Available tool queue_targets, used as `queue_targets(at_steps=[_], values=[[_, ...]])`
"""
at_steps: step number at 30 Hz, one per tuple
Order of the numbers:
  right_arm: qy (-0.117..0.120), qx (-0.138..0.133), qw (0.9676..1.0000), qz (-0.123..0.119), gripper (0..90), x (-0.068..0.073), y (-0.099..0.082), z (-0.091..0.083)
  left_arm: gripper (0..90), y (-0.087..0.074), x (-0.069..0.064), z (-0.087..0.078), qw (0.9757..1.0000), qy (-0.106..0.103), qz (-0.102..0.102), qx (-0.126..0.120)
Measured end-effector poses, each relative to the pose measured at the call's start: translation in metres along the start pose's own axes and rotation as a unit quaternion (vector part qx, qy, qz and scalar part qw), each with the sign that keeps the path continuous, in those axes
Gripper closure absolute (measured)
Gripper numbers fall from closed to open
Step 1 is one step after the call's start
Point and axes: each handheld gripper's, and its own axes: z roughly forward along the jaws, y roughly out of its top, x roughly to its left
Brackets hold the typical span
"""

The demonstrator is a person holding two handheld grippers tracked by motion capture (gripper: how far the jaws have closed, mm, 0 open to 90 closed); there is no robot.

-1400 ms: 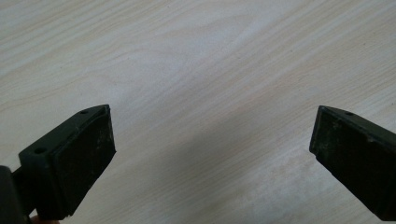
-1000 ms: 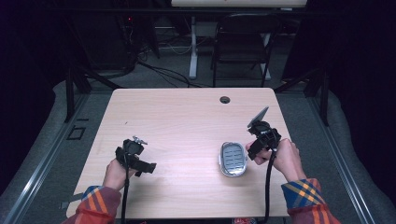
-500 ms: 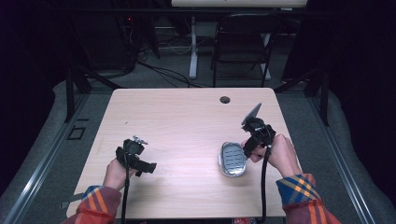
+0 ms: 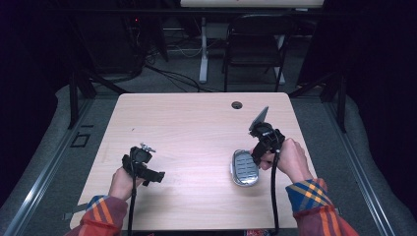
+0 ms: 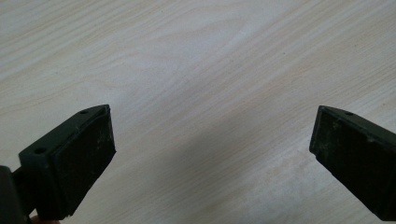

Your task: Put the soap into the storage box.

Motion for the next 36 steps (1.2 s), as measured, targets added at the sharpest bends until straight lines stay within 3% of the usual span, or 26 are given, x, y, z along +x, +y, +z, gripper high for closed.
queue_targets(at_steps=[12, 14, 16, 22, 24, 26, 30, 34, 36], values=[[0.016, 0.017, 0.9997, -0.003, 37.1, 0.011, 0.014, 0.011, 0.2, 0.000, -0.001, 0.000, 1.0000, 0.000, 0.004, 0.002], [0.016, 0.032, 0.9993, -0.010, 37.1, 0.011, 0.017, 0.013, 0.2, 0.000, -0.001, 0.000, 1.0000, 0.000, 0.004, 0.002], [0.019, 0.026, 0.9995, 0.000, 37.1, 0.013, 0.018, 0.017, 0.2, 0.000, -0.001, 0.000, 1.0000, 0.000, 0.003, 0.002], [0.023, 0.046, 0.9987, -0.002, 37.1, 0.016, 0.026, 0.026, 0.2, 0.000, -0.001, 0.000, 1.0000, 0.000, 0.006, -0.001], [0.028, 0.030, 0.9990, 0.016, 37.1, 0.020, 0.027, 0.031, 0.2, 0.000, -0.001, -0.001, 1.0000, 0.000, 0.006, 0.000], [0.020, 0.058, 0.9981, -0.004, 37.1, 0.020, 0.031, 0.030, 0.2, 0.000, -0.001, -0.001, 1.0000, -0.001, 0.005, 0.000], [0.028, 0.049, 0.9983, 0.018, 37.1, 0.024, 0.032, 0.038, 0.2, 0.000, -0.001, 0.000, 1.0000, 0.000, 0.007, 0.001], [0.027, 0.071, 0.9970, 0.017, 37.1, 0.023, 0.036, 0.040, 0.2, 0.000, -0.001, 0.000, 1.0000, -0.001, 0.007, -0.001], [0.029, 0.068, 0.9969, 0.027, 37.0, 0.024, 0.036, 0.043, 0.2, 0.000, -0.001, 0.000, 1.0000, -0.001, 0.007, 0.000]])
